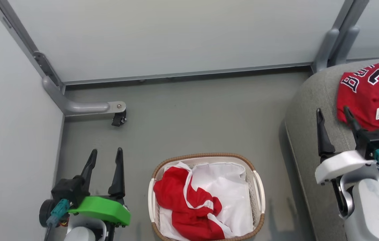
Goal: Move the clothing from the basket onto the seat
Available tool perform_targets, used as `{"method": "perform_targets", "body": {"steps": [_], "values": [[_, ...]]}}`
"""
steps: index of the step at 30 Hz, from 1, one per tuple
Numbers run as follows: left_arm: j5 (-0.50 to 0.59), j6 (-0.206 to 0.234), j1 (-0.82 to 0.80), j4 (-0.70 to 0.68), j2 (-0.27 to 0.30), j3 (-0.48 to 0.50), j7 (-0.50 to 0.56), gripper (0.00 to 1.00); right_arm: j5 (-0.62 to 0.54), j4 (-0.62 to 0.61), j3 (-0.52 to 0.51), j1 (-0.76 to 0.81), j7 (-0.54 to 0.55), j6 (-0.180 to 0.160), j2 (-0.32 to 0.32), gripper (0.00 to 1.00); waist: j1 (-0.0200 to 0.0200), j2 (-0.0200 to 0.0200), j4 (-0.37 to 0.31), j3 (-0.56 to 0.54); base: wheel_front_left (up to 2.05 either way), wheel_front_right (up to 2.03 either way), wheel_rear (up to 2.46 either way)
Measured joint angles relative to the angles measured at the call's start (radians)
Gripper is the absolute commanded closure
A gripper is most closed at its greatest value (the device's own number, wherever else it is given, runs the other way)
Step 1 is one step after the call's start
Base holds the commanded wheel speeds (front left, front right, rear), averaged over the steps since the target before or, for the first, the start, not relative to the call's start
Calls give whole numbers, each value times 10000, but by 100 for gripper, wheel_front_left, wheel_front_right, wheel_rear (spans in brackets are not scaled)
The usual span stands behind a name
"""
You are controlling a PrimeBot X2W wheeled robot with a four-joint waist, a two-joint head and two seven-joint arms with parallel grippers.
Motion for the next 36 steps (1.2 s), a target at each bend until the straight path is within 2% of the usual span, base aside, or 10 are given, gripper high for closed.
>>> {"method": "perform_targets", "body": {"steps": [3, 12, 36], "values": [[2, 0, 470, -25, -6, 408, 0, 0, 318, -125, 79, 603, 0, 0, 127, 0, 0, 0, 252, -378, 0, 0, 0], [-75, 0, 956, -63, -15, 408, 0, 0, 1371, -151, 489, 1568, 0, 0, 150, 0, 0, 0, 570, -890, 0, 0, 0], [-105, 0, 1043, 104, -21, 102, 0, 0, 1735, -56, 926, 1651, 0, 0, 148, 0, 0, 0, 458, -799, 0, 0, 0]]}}
